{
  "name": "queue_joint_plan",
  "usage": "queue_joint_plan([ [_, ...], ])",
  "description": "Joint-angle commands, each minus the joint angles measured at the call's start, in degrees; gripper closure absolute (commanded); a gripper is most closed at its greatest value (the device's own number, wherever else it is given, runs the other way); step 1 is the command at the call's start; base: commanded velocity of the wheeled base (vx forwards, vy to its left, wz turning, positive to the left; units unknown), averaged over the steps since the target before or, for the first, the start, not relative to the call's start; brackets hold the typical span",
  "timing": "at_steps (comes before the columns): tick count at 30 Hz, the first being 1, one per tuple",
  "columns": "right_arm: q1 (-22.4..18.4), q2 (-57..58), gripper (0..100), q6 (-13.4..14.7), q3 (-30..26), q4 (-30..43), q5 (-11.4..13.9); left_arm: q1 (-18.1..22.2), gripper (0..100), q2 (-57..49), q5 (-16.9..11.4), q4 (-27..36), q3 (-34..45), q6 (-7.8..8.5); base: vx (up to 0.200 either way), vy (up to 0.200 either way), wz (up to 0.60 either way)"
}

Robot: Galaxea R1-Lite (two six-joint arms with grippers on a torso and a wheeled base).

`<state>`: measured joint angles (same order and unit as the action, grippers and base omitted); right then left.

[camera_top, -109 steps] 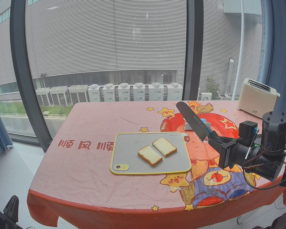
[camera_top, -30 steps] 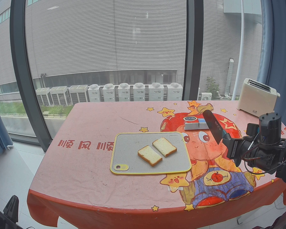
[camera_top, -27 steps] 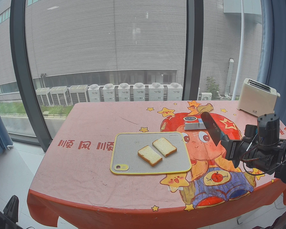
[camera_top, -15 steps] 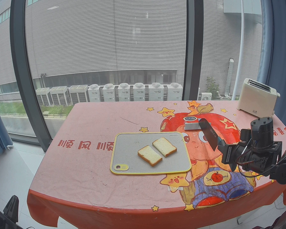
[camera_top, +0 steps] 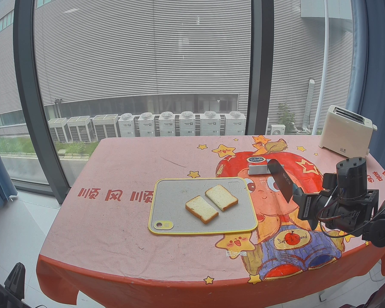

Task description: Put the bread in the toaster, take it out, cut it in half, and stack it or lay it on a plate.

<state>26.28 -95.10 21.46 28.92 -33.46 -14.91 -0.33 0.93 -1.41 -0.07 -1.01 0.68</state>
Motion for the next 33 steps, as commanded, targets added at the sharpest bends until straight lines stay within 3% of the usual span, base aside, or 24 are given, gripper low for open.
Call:
queue_joint_plan([
  [1,0.0,-0.17,100,-0.01,0.18,-0.02,0.06,-0.02,100,-0.93,0.01,-0.01,1.01,0.02,0.0,0.0,0.0],
  [16,-0.44,-5.62,100,-0.01,-0.88,-10.31,-0.38,-0.02,100,-0.93,0.01,-0.01,1.01,0.02,0.0,0.0,0.0],
  [33,-1.32,-6.5,100,-0.1,-0.62,-10.75,-0.21,-0.02,100,-0.93,0.01,-0.01,1.01,0.02,0.0,0.0,0.0],
])
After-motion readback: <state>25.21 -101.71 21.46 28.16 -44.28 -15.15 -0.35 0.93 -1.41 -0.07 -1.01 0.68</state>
